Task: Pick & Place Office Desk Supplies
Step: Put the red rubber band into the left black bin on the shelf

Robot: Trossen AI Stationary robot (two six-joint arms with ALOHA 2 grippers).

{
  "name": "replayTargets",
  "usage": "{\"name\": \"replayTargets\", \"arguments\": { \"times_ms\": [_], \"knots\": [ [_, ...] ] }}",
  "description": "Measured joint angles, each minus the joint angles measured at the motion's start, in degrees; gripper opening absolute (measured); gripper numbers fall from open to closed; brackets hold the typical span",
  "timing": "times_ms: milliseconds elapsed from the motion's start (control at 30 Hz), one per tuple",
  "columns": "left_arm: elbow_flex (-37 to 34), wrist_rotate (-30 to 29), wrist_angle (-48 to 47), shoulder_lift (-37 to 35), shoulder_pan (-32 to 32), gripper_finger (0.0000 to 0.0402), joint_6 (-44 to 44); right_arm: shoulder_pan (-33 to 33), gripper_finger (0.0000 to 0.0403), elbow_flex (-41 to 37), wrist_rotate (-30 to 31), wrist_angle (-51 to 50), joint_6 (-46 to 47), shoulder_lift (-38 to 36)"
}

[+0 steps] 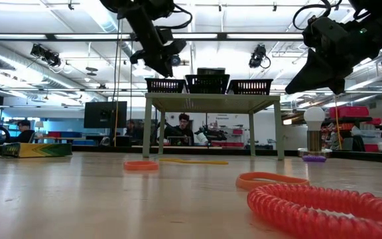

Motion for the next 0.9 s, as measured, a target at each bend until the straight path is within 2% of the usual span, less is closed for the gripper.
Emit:
{"name": "replayTargets", "arguments": {
  "times_ms": [400, 467, 733, 900],
  "knots": [
    [-0.02, 5.95, -1.02, -2.3, 0.0, 0.0196, 2.13, 0.0, 0.0007, 0.0, -0.04, -0.01, 0.02, 0.07],
    [-0.02, 7.61, -2.32, -2.56, 0.0, 0.0205, 2.08, 0.0, 0.0007, -0.01, -0.04, 0.0, 0.04, 0.07],
    [0.94, 7.44, -8.92, -2.58, -0.63, 0.0218, 6.09, 0.0, 0.0007, 0.0, -0.07, -0.01, -0.1, 0.07],
    [5.63, 3.61, -9.93, -2.69, -1.33, 0.0229, 15.4, 0.0, 0.0007, 0.0, 0.35, -0.02, -0.63, 0.07]
  ]
}}
